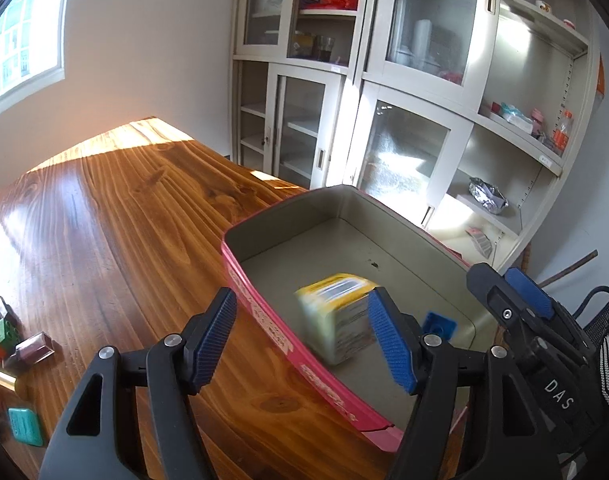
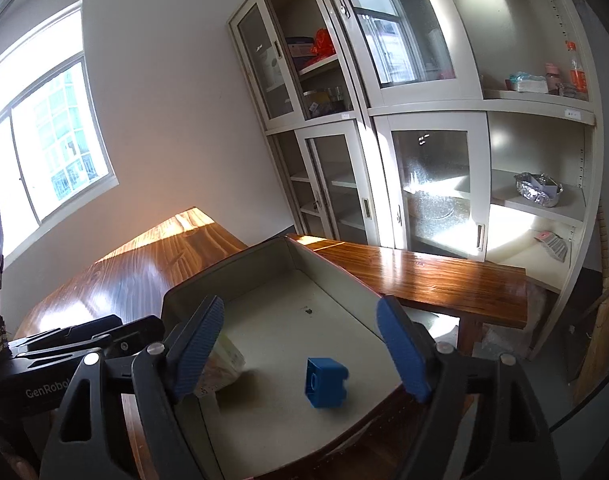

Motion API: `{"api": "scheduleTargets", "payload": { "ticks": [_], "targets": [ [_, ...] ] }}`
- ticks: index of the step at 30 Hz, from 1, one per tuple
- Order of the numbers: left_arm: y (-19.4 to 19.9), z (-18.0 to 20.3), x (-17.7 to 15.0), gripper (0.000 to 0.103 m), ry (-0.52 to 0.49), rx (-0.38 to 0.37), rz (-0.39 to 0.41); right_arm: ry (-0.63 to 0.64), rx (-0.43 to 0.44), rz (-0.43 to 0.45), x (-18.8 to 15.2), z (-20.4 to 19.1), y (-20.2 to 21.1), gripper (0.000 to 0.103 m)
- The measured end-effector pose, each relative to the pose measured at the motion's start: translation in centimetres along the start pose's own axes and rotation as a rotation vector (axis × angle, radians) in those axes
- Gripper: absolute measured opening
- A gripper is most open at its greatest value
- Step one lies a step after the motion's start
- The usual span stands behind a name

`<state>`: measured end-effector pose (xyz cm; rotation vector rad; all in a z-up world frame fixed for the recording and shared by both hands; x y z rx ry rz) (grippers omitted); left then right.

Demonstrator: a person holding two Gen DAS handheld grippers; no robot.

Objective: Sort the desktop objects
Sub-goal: 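Carry box and blue block to the pink tin and release both, then return both grippers from the tin to the table objects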

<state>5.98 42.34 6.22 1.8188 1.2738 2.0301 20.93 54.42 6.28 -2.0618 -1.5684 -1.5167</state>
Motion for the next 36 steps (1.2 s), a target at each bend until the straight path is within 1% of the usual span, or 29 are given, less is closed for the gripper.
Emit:
{"api": "scheduleTargets", "payload": {
  "ticks": [6, 11, 15, 16, 17, 19, 23, 25, 28, 30, 32, 36],
  "targets": [
    [0.9, -2.0, -0.9, 0.072, 0.009, 0.101, -0.005, -0.005, 0.03, -0.019, -0.3, -0.9, -0.2, 0.082],
    [1.7, -3.8, -1.8, 0.072, 0.039, 0.159, -0.016, -0.005, 0.057, -0.032, -0.9, -1.9, -0.2, 0.084],
    [2.7, -5.3, -2.6, 0.072, 0.054, 0.249, -0.019, 0.0, 0.077, -0.029, -1.3, -2.7, 0.0, 0.086],
    [2.9, -5.7, -2.9, 0.075, 0.055, 0.27, -0.02, 0.002, 0.081, -0.028, -1.4, -3.0, 0.1, 0.087],
    [3.2, -6.0, -3.2, 0.08, 0.057, 0.288, -0.021, 0.006, 0.085, -0.026, -1.5, -3.3, 0.2, 0.087],
    [3.9, -6.6, -3.7, 0.084, 0.063, 0.315, -0.014, 0.014, 0.094, -0.02, -1.7, -3.9, 0.4, 0.087],
    [4.8, -8.1, -4.7, 0.084, 0.084, 0.356, -0.021, 0.042, 0.113, -0.001, -2.4, -5.5, 0.9, 0.088],
    [5.1, -9.0, -5.4, 0.084, 0.099, 0.365, -0.03, 0.061, 0.128, 0.005, -2.7, -6.4, 1.1, 0.089],
    [5.6, -10.3, -6.5, 0.084, 0.128, 0.374, -0.041, 0.11, 0.147, 0.011, -3.6, -8.2, 1.1, 0.089],
    [6.0, -11.1, -7.1, 0.084, 0.139, 0.389, -0.046, 0.168, 0.156, 0.019, -4.4, -9.6, 1.2, 0.089],
    [6.4, -11.9, -7.8, 0.084, 0.152, 0.399, -0.049, 0.258, 0.171, 0.01, -5.6, -11.3, 0.9, 0.102],
    [7.2, -13.5, -8.9, 0.084, 0.188, 0.408, -0.052, 0.403, 0.202, 0.009, -8.3, -14.3, 1.2, 0.103]
  ]
}}
Point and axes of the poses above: each gripper's, at about its wrist camera, not at the fingertips, and y roughly against the way its jaws point, z to its right, x to its top, the point moved 5 cm from there along -y, roughly the way its jaws point, and after that the axes turned 15 degrees about -y, right-handed, at the moved point
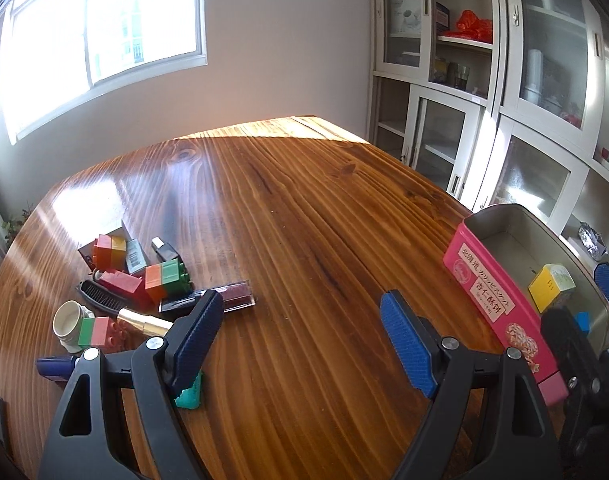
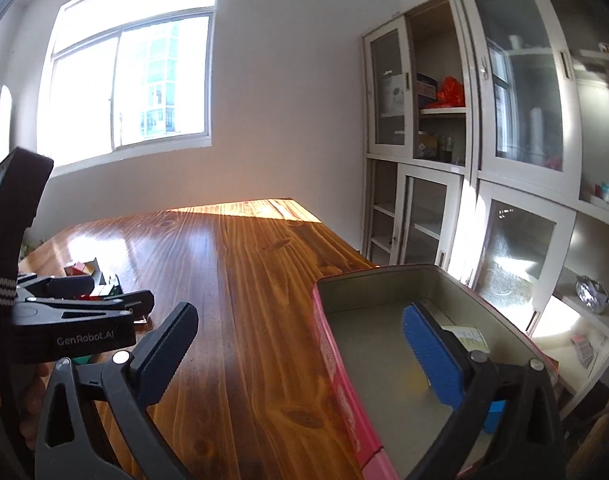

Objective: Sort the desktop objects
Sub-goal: 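Return both grippers from the tin to the table objects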

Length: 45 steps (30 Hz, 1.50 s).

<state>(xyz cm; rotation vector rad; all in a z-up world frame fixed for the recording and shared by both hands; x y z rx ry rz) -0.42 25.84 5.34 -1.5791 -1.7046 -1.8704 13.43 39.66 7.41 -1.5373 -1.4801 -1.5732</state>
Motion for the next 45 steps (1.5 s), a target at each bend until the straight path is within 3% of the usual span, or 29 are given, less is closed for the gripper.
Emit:
{"api": "scheduleTargets", "payload": {
  "ticks": [5, 15, 25, 45],
  "targets": [
    [0.1, -3.0, -1.2, 0.084, 0.054, 0.009, -0.009, 0.008, 0.068, -0.075, -0.9, -2.9, -0.8, 0.103],
    [0.7, -8.8, -4.1, 0.084, 0.128, 0.083, -0.027, -0.204, 0.177, -0.249, -2.7, -3.8, -3.5, 0.103],
    [0.7, -11.6, -5.9, 0.084, 0.157, 0.121, -0.055, -0.168, 0.19, -0.306, -4.3, -6.9, -4.1, 0.103],
    [-0.4, -14.6, -8.9, 0.084, 0.2, 0.141, -0.128, -0.143, 0.193, -0.355, -6.0, -9.1, -5.5, 0.103]
  ]
}}
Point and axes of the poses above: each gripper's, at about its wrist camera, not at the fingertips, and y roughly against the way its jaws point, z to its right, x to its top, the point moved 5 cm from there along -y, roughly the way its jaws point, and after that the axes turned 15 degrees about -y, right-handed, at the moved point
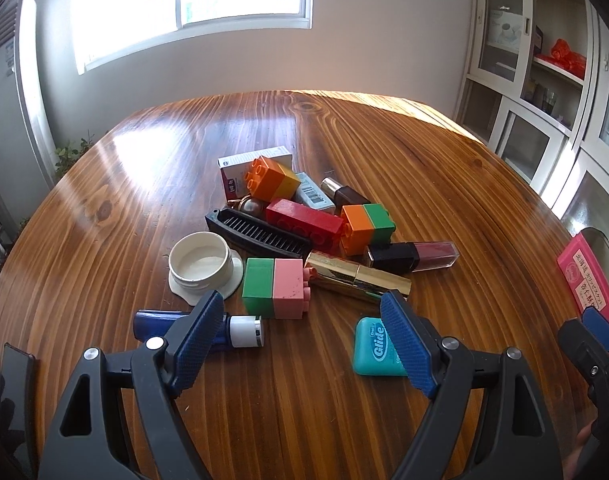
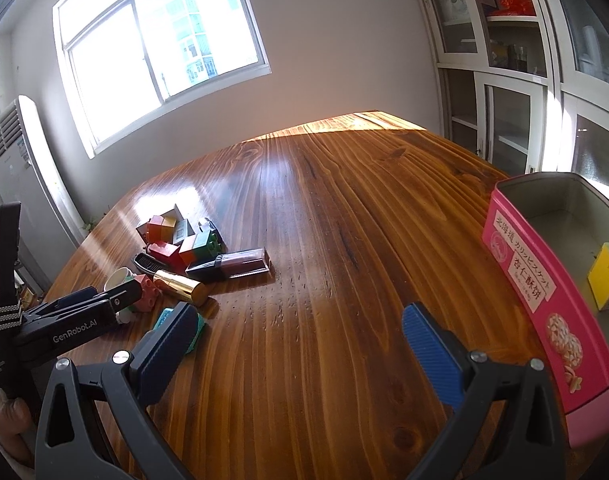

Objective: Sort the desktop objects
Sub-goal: 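Return both grippers from the tin to the table objects, then grasp the white cup with left gripper while right grasps teal floss case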

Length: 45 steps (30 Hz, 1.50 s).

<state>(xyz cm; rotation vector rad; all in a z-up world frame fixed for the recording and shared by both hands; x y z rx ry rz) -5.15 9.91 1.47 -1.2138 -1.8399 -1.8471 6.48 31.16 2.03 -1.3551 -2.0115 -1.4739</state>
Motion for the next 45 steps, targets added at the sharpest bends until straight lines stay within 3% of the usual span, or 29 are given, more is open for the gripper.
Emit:
{"api": "scheduleTargets", "payload": {
  "ticks": [16, 21, 26, 32, 37, 42, 45],
  "targets": [
    [-0.9, -3.5, -1.2, 0.084, 0.062, -0.021, -0.041, 0.011, 0.028, -0.042, -0.5, -1.1, -1.4, 0.103],
    [-0.9, -4.5, -0.9, 0.084, 0.039, 0.012, -0.047, 0.022, 0.052, -0.059, -0.8, -1.5, -1.8, 0.103],
    [-1.8, -4.1, -0.8, 0.084, 0.013, -0.03, -0.08, 0.038, 0.07, -0.07, -1.0, -2.1, -2.0, 0.103],
    [-1.9, -7.7, -0.4, 0.084, 0.04, 0.047, -0.06, 0.042, 0.077, -0.083, -1.2, -2.2, -2.3, 0.103],
    [-3.6, -9.6, -0.1, 0.084, -0.016, 0.134, -0.09, 0.054, 0.085, -0.093, -1.4, -2.7, -2.5, 0.103],
    [-4.4, -8.8, 0.3, 0.084, -0.032, 0.059, -0.087, 0.072, 0.089, -0.102, -1.7, -3.3, -2.7, 0.102],
    [-4.8, -8.5, 0.2, 0.084, -0.046, 0.052, -0.095, 0.083, 0.09, -0.111, -1.9, -3.7, -3.0, 0.103]
  ]
}}
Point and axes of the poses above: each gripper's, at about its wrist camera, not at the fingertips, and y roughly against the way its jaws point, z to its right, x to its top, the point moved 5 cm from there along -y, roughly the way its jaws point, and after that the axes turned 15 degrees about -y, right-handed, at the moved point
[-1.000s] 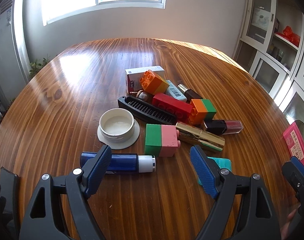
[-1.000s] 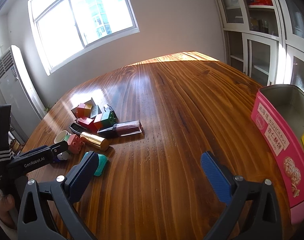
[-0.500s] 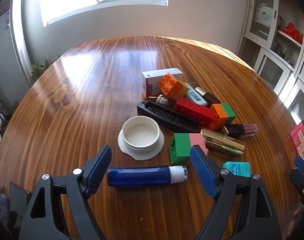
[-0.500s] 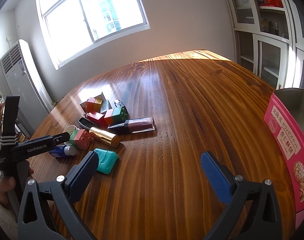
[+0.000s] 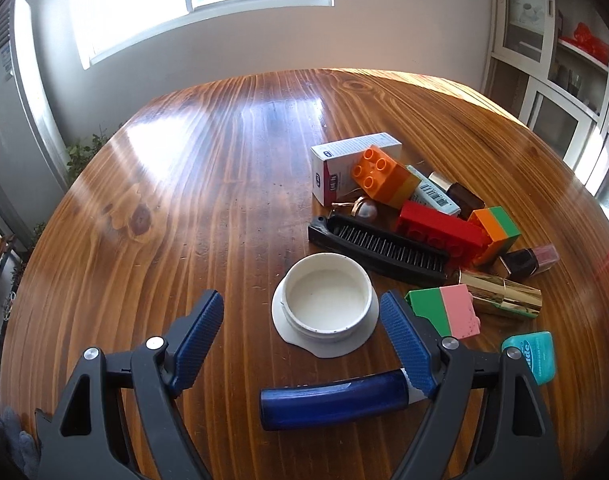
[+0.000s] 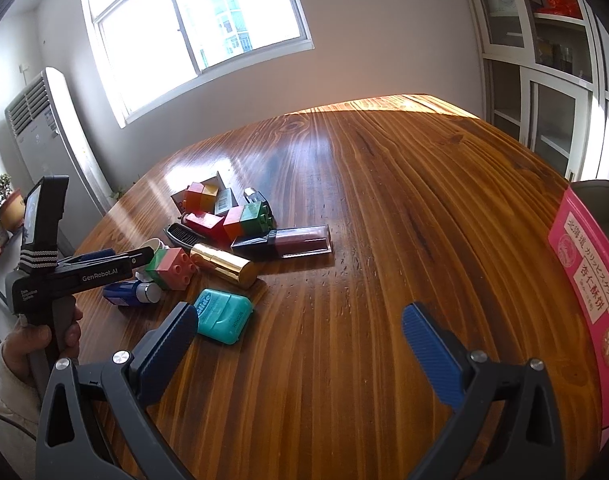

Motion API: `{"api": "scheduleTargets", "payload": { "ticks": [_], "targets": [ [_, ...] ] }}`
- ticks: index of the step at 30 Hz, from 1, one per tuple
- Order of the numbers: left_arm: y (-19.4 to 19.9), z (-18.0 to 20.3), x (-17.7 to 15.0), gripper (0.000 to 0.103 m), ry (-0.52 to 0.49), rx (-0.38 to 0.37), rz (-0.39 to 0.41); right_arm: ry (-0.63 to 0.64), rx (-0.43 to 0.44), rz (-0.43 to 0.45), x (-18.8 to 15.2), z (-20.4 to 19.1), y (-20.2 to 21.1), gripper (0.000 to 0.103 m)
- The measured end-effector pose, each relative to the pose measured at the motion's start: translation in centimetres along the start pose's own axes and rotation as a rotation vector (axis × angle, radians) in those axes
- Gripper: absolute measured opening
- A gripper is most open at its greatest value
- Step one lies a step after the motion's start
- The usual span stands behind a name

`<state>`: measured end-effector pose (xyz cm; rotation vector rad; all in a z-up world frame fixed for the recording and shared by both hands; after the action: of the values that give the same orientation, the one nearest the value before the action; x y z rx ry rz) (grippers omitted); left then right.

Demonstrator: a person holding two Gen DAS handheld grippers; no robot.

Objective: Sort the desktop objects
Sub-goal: 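Grasp the white cup with left gripper while right grasps teal floss case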

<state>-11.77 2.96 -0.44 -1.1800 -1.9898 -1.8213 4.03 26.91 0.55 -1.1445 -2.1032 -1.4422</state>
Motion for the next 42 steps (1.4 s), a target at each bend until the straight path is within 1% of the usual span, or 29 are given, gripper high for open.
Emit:
{"api": "scheduleTargets", "payload": {
  "ticks": [4, 8, 10, 11, 12, 13, 14, 15, 19, 25, 30, 34, 36, 39, 42],
  "targets": [
    [-1.3, 0.2, 0.4, 0.084, 0.004, 0.011, -0.027, 0.016, 0.001, -0.013, -0.2, -0.6, -0.4, 0.103],
    [-2.4, 0.3, 0.4, 0.084, 0.008, 0.0, -0.047, 0.039, 0.004, -0.024, -0.4, -1.5, -0.7, 0.102],
    [-2.7, 0.3, 0.4, 0.083, 0.012, -0.008, -0.041, 0.049, 0.007, -0.032, -0.5, -1.9, -1.0, 0.103],
    [-2.7, 0.3, 0.4, 0.078, 0.013, -0.011, -0.04, 0.054, 0.008, -0.037, -0.6, -2.1, -1.1, 0.103],
    [-2.7, 0.3, 0.4, 0.075, 0.015, -0.021, -0.036, 0.058, 0.008, -0.043, -0.7, -2.2, -1.3, 0.103],
    [-2.6, 0.4, 0.3, 0.066, 0.018, -0.031, -0.034, 0.063, 0.007, -0.048, -0.8, -2.4, -1.5, 0.102],
    [-2.3, 0.5, 0.1, 0.054, 0.019, -0.037, -0.031, 0.068, 0.004, -0.054, -0.9, -2.6, -1.7, 0.103],
    [-2.2, 0.6, 0.1, 0.053, 0.016, -0.033, -0.03, 0.074, 0.001, -0.06, -1.0, -2.8, -2.0, 0.102],
    [-1.2, 0.7, -0.2, 0.053, -0.002, 0.018, -0.011, 0.104, -0.011, -0.083, -1.4, -3.7, -2.9, 0.102],
    [1.7, 0.0, -0.4, 0.053, 0.012, 0.055, 0.059, 0.146, -0.031, -0.121, -2.0, -4.9, -4.5, 0.102],
    [3.5, -0.3, -1.0, 0.053, 0.033, 0.05, 0.081, 0.18, -0.067, -0.143, -2.3, -5.8, -5.9, 0.103],
    [4.2, -0.2, -0.9, 0.053, 0.032, 0.043, 0.091, 0.205, -0.1, -0.155, -2.4, -6.3, -6.7, 0.103],
    [4.5, 0.0, -0.7, 0.053, 0.031, 0.04, 0.096, 0.213, -0.111, -0.175, -2.5, -6.4, -7.2, 0.102],
    [4.5, 0.0, -0.4, 0.053, 0.032, 0.037, 0.099, 0.222, -0.122, -0.216, -2.8, -6.3, -8.0, 0.096],
    [4.8, 0.1, -0.3, 0.053, 0.035, 0.037, 0.104, 0.253, -0.15, -0.218, -2.9, -6.4, -8.3, 0.092]
  ]
}}
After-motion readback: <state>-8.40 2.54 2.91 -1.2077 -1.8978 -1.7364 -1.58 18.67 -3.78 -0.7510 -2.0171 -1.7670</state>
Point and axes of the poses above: each gripper's, at about its wrist camera, not at the fingertips, and y roughly against the way its jaws point, z to its right, x to its top, the point moved 5 cm from there along -y, roughly the way its jaws point, and after that the axes turned 15 degrees about -y, right-handed, at the moved point
